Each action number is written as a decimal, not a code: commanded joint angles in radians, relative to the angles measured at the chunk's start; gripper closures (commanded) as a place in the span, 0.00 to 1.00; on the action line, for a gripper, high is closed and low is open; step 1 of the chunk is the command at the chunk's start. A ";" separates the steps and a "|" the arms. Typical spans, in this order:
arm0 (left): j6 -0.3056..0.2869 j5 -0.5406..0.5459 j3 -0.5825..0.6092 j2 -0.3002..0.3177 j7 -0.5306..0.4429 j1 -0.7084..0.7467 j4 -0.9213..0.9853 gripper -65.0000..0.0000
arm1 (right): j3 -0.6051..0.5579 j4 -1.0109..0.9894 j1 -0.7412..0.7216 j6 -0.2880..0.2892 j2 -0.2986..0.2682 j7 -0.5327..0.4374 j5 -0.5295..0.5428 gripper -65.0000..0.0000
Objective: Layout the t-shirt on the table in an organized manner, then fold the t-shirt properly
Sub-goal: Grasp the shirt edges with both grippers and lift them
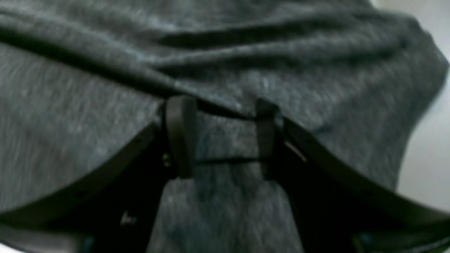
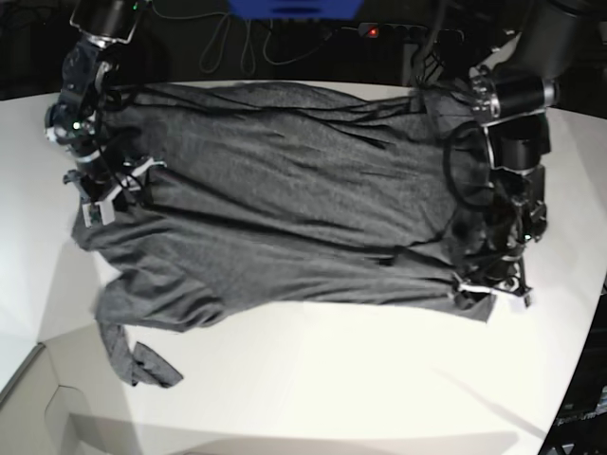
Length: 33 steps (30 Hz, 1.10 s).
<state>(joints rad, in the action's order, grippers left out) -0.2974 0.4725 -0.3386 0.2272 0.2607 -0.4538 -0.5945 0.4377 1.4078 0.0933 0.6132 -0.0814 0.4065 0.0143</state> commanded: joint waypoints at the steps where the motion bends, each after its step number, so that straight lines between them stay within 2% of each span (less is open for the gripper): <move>1: 0.037 -0.022 0.000 0.010 0.025 0.003 -0.014 0.61 | 0.002 0.020 0.003 0.001 -0.005 0.036 -0.014 0.57; 3: 0.037 -0.022 0.000 0.010 0.027 0.022 -0.052 0.61 | -0.004 0.052 0.036 0.001 -0.004 0.036 -0.014 0.57; 8: 0.037 -0.022 0.000 0.002 0.028 0.023 -0.104 0.61 | -0.138 0.160 0.156 0.001 -0.005 0.042 -0.014 0.57; 11: 0.037 -0.022 -0.001 -0.009 0.028 0.022 -0.140 0.61 | -0.187 0.198 0.214 0.001 -0.004 0.113 -0.014 0.57; 15: 0.037 -0.022 -0.001 -0.025 0.028 0.020 -0.169 0.61 | -0.179 0.222 0.184 0.001 -0.010 0.285 -0.009 0.58; 17: 0.037 -0.022 -0.001 -0.025 0.028 0.020 -0.189 0.61 | -0.142 0.293 0.188 0.009 -0.011 0.337 -0.009 0.59; 19: 0.037 -0.022 -0.001 -0.027 0.028 0.020 -0.195 0.61 | -0.098 0.367 0.188 0.078 -0.011 0.368 -0.009 0.63; 21: 0.037 -0.022 -0.001 -0.028 0.028 0.022 -0.195 0.61 | -0.044 0.434 0.173 0.085 -0.011 0.383 -0.009 0.65; 25: 0.037 -0.004 -0.001 -0.028 0.028 0.026 -0.196 0.61 | 0.020 0.489 0.082 0.085 -0.011 0.381 -0.009 0.59; 28: 0.037 0.104 -0.001 -0.015 0.061 0.028 -0.196 0.61 | 0.048 0.469 -0.031 0.085 -0.011 0.381 -0.012 0.57; 33: 0.037 0.292 0.000 0.028 0.176 0.053 -0.244 0.61 | 0.045 0.212 -0.298 0.085 -0.051 0.380 -0.014 0.56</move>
<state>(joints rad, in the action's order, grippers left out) -0.2462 0.7536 -0.3389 0.2470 0.4488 -0.3752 -0.8177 0.4843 1.5894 -0.1890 0.6956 -0.1223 0.8192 -0.0185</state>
